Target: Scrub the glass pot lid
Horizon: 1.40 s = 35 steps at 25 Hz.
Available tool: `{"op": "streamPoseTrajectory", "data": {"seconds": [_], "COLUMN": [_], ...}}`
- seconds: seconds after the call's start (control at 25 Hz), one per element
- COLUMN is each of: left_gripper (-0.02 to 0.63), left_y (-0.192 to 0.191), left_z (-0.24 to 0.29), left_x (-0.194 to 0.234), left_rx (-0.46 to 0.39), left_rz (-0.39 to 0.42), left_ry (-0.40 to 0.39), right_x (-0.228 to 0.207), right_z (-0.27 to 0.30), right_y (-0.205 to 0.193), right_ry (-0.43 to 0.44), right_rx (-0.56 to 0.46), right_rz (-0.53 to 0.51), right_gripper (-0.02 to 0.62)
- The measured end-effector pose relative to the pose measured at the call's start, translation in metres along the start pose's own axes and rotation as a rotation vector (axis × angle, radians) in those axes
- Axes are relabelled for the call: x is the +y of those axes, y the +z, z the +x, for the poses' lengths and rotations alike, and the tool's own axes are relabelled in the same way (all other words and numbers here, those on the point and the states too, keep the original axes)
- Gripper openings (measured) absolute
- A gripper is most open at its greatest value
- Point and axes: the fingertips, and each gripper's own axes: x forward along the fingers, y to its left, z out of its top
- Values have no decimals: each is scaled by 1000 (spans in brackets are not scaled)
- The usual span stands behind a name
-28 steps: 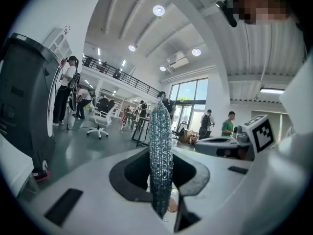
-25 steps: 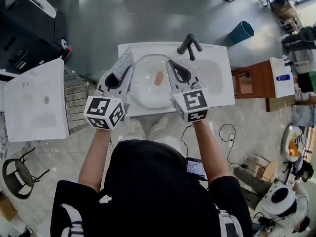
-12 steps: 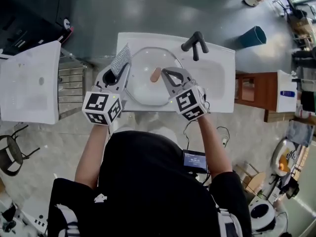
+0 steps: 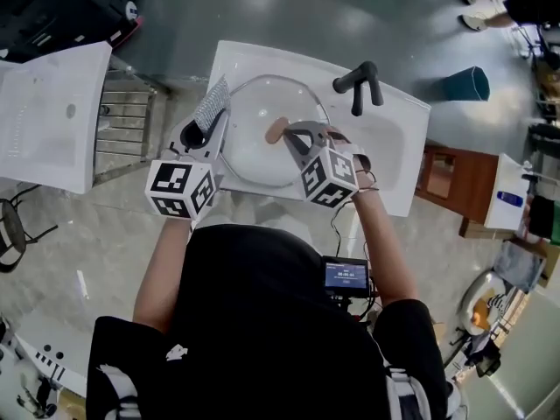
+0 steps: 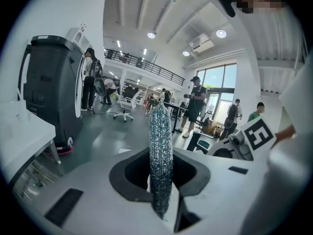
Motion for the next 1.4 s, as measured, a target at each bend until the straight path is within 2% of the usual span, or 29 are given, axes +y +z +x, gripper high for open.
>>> {"op": "streamPoseTrajectory", "data": {"seconds": [0.08,0.16,0.32,0.6,0.76,1.2,1.4], "left_gripper": [72,72,71,72,72,71,72], "left_y": [-3,-6,-11,-14,-20,-32,-38], "left_z": [0,0,2,7,8,10,9], "left_x": [5,10,15,14,15,21,24], "left_rx": [1,3,7,5,17,45,60], "left_rz": [-12,-22,-38,-51,-54,-55,-59], "left_ry": [19,35,56,56,52,50,53], "right_x": [4,6,7,16,22,25,25], "right_z": [7,12,22,42,53,77,80], "right_y": [-3,-5,-7,-13,-13,-18,-18], "right_ry": [57,89,129,202,225,231,228], "right_rx": [23,32,47,82,93,129,137], "right_rz": [-39,-73,-140,-212,-229,-261,-245], "right_gripper": [2,66,106,252,301,310,304]}}
